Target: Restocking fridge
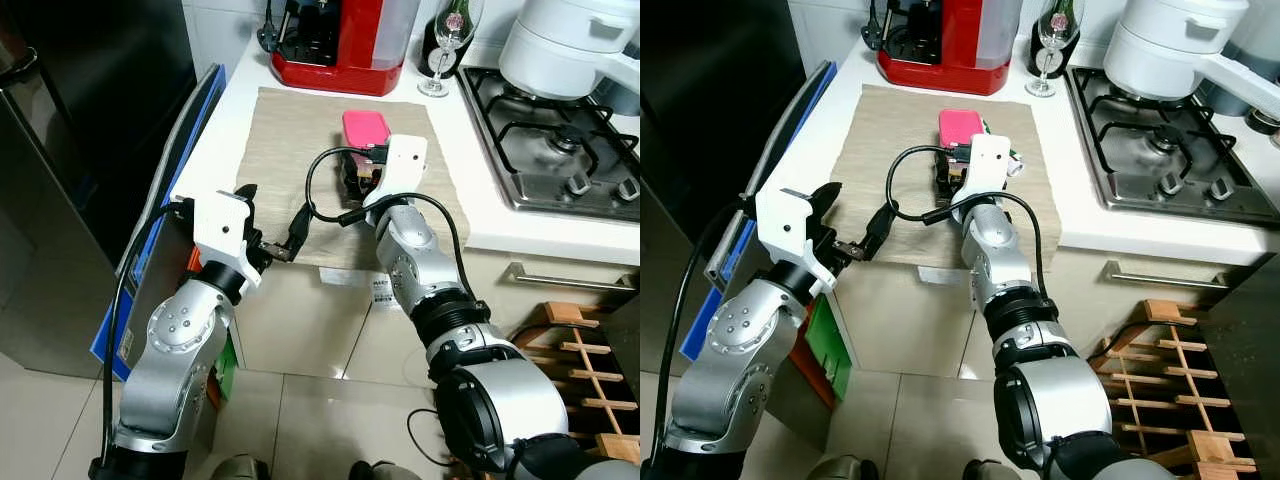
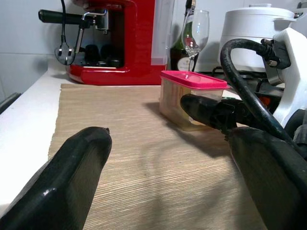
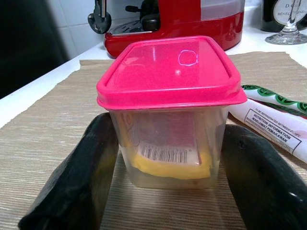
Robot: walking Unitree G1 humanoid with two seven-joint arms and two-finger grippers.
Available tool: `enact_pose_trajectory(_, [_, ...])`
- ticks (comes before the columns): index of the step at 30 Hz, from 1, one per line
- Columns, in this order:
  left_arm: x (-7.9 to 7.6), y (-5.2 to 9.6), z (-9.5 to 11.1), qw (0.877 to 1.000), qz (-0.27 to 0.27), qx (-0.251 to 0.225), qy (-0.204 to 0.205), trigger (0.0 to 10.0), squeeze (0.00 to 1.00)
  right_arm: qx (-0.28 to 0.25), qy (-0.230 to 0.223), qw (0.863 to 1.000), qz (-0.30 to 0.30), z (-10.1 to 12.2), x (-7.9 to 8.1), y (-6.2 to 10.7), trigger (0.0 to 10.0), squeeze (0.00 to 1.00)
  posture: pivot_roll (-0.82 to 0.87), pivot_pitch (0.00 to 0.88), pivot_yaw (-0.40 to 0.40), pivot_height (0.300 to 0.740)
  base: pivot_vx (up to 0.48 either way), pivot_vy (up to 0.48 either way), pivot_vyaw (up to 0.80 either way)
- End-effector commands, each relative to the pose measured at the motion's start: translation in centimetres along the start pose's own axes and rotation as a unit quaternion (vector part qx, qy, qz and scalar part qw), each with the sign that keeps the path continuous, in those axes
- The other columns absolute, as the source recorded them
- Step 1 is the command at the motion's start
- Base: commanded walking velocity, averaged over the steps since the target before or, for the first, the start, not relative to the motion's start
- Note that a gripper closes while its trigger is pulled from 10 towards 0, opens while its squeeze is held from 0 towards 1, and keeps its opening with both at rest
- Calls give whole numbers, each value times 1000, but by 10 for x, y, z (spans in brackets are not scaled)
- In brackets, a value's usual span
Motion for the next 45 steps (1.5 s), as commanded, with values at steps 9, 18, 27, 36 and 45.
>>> enact_pose_trajectory(9, [-5,-9,3,1000,-8,-11,4,10000,0,-101,39,994,1,49,-4,-2,0,0,97,36,-65,740,0,0,0])
enact_pose_trajectory(18, [-4,-14,3,1000,-1,-15,-11,10000,0,-186,62,981,-6,87,-14,9,0,0,84,9,-73,740,0,0,0])
enact_pose_trajectory(27, [18,-14,-4,997,80,-21,-12,10000,0,-255,122,958,-42,99,-46,50,0,0,65,0,-83,740,0,0,0])
enact_pose_trajectory(36, [25,-25,0,994,99,-30,-42,10000,0,-200,163,960,-110,38,-88,106,0,0,27,0,-72,740,0,0,0])
enact_pose_trajectory(45, [25,-18,-6,991,132,-20,-22,10000,0,-141,127,979,-72,11,-84,113,0,0,1,0,-51,740,0,0,0])
Point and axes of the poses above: a point about 5 cm out from each wrist's last joint towards the gripper, its own y axis pointing back from the gripper into the wrist, its own z axis along the axis of the wrist's last joint, x = y × z, the point moved 4 cm from there along -y, pointing out of the wrist towards the gripper, and after that the axes turned 4 degrees about y, right-handed, at the moved point
